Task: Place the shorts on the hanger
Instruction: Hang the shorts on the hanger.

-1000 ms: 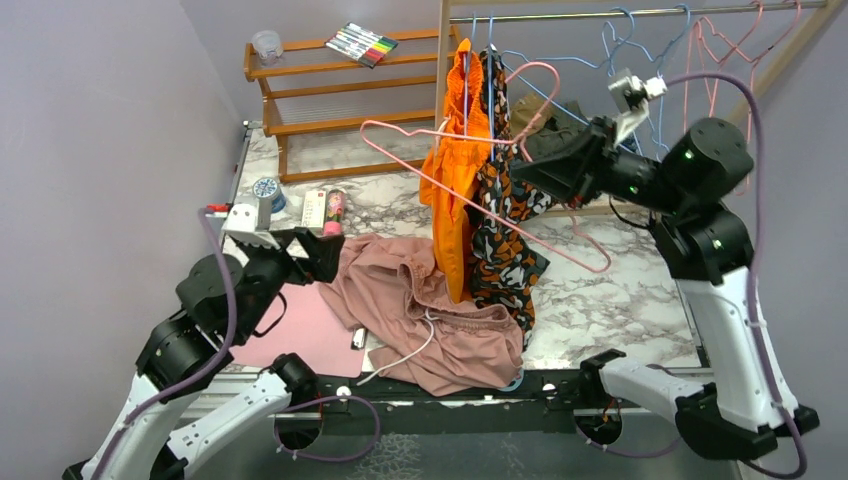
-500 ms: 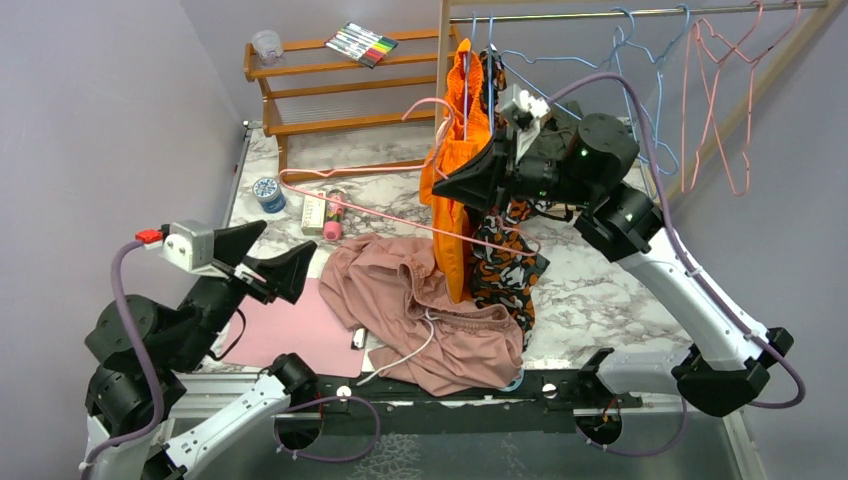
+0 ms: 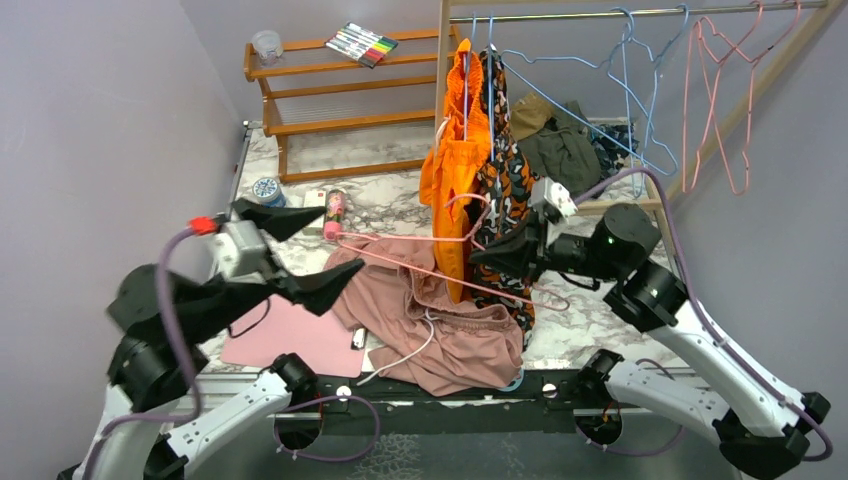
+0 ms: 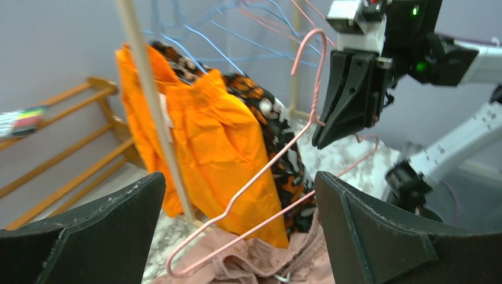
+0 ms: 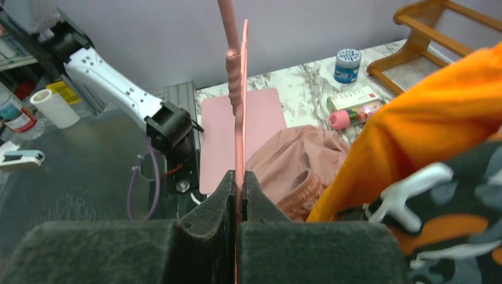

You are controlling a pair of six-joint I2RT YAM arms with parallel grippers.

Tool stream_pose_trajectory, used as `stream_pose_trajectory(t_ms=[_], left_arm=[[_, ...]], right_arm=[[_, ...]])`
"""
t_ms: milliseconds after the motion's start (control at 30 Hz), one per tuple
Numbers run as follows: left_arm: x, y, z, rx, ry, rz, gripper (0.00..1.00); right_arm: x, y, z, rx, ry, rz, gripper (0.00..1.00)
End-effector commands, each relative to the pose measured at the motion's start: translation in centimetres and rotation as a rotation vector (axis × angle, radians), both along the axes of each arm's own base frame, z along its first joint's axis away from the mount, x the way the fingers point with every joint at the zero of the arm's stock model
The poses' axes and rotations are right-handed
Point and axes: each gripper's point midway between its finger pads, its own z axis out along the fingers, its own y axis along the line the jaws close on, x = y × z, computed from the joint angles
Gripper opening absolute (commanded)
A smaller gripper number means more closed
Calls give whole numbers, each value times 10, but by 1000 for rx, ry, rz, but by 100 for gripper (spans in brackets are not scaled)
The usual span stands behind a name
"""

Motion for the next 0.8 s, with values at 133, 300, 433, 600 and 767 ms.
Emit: stream_pose_trajectory(t_ms=[133, 300, 433, 600, 767], left_arm=[[0, -68, -70, 157, 87, -306, 98], [3, -75, -92, 198, 101, -330, 98], [-1, -78, -100, 221, 95, -370, 97], [-1, -84, -112, 261, 90, -405, 95], [-1, -97, -120, 294, 102, -481, 92]], right_arm=[[-36, -24, -44, -22, -13, 52, 1], [-44, -30, -49, -31, -5, 58, 1], [-47, -33, -48, -29, -7, 61, 1], [-54, -31, -52, -29, 15, 99, 1], [-58, -29, -55, -33, 37, 133, 1]])
